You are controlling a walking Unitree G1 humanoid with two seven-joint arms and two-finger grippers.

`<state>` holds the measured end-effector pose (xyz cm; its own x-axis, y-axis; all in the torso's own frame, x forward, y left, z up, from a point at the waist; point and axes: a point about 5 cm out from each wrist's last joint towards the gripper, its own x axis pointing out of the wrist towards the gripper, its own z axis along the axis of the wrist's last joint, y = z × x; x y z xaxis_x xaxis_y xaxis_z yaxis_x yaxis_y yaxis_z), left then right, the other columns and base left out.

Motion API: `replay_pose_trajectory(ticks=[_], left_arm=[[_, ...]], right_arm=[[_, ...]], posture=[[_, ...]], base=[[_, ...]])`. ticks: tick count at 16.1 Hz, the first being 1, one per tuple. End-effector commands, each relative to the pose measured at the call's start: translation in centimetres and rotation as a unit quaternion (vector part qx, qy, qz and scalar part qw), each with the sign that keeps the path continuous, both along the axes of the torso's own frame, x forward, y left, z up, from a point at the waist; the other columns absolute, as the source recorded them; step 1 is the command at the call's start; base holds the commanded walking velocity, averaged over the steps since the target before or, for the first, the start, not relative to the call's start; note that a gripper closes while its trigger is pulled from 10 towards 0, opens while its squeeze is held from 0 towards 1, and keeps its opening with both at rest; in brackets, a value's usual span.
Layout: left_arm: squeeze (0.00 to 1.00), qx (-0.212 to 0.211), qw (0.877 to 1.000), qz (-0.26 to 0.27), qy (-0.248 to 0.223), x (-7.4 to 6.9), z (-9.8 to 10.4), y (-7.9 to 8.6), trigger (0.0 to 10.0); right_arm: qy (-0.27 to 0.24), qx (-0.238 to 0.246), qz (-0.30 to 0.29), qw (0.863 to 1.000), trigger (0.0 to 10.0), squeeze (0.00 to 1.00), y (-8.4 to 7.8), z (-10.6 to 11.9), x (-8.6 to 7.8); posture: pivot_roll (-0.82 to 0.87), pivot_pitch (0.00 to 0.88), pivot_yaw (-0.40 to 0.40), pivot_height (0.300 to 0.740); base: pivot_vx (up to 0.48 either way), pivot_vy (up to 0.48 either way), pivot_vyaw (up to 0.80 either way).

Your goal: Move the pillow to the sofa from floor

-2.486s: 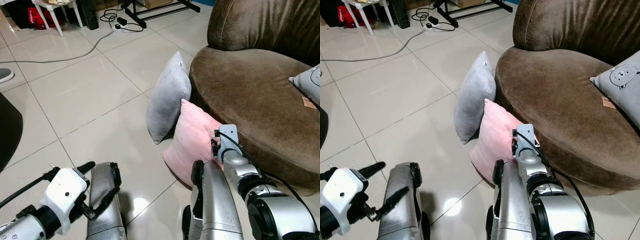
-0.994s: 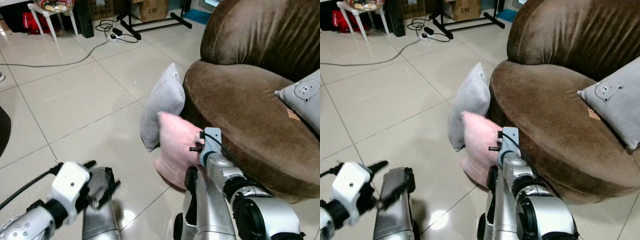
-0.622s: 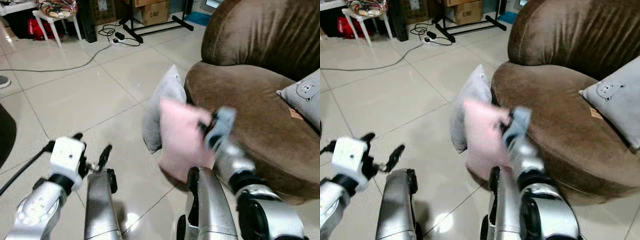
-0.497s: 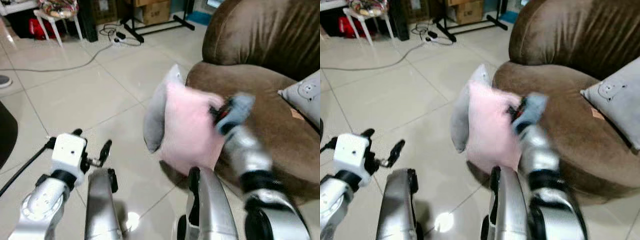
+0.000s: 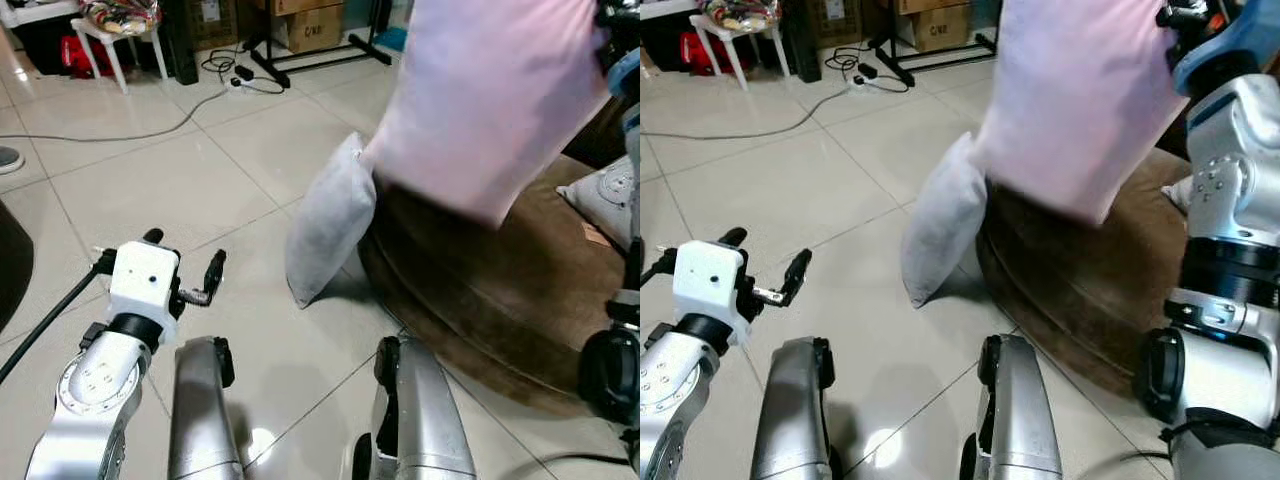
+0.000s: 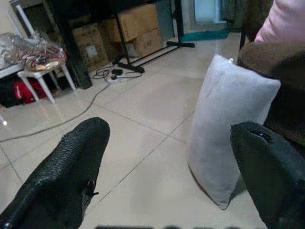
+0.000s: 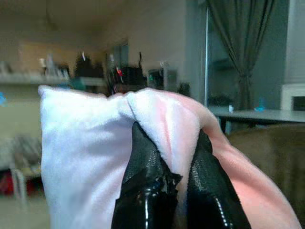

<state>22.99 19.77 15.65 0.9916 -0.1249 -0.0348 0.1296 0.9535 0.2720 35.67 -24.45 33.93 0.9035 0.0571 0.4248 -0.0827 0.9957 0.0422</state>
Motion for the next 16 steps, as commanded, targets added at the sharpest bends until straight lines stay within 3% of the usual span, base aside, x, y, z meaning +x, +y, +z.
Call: replay_pose_trajectory(ticks=[1, 2, 7, 9, 13, 16], left_arm=[[0.51, 0.004, 1.000, 0.000, -0.001, 0.0, 0.0, -0.2, 10.0], [0.48, 0.005, 1.000, -0.001, -0.003, 0.0, 0.1, -0.4, 10.0], [0.41, 0.004, 1.000, 0.009, 0.001, 0.1, -0.1, -0.4, 10.0], [0.37, 0.015, 1.000, 0.008, 0.001, 0.2, -0.1, -0.7, 10.0], [0.36, 0.037, 0.999, 0.022, 0.009, 0.3, -0.6, -0.6, 10.0], [0.36, 0.040, 0.999, 0.031, -0.018, 1.1, 0.1, -0.7, 10.0]], right_arm=[[0.023, -0.026, -0.015, 0.999, 10.0, 0.00, 0.3, -0.7, 0.3], [0.098, -0.050, 0.004, 0.994, 10.0, 0.00, 3.1, -4.8, 1.5], [0.169, -0.045, 0.006, 0.985, 10.0, 0.00, 7.6, -9.8, 1.9], [0.193, -0.009, 0.003, 0.981, 10.0, 0.00, 8.4, -11.4, 1.3], [0.193, -0.004, 0.005, 0.981, 10.0, 0.00, 8.9, -12.4, 0.0], [0.194, 0.021, 0.015, 0.981, 10.0, 0.00, 9.4, -14.1, -2.2]], posture=[[0.06, 0.000, -0.076, 0.430], [0.08, 0.000, -0.084, 0.430], [0.08, 0.000, -0.080, 0.445], [0.08, 0.000, -0.086, 0.465], [0.06, 0.000, -0.078, 0.505], [0.03, 0.000, -0.048, 0.545]], base=[[0.000, 0.000, 0.00], [0.000, 0.000, 0.00], [0.000, 0.000, 0.00], [0.000, 0.000, 0.00], [0.000, 0.000, 0.00], [0.000, 0.000, 0.00]])
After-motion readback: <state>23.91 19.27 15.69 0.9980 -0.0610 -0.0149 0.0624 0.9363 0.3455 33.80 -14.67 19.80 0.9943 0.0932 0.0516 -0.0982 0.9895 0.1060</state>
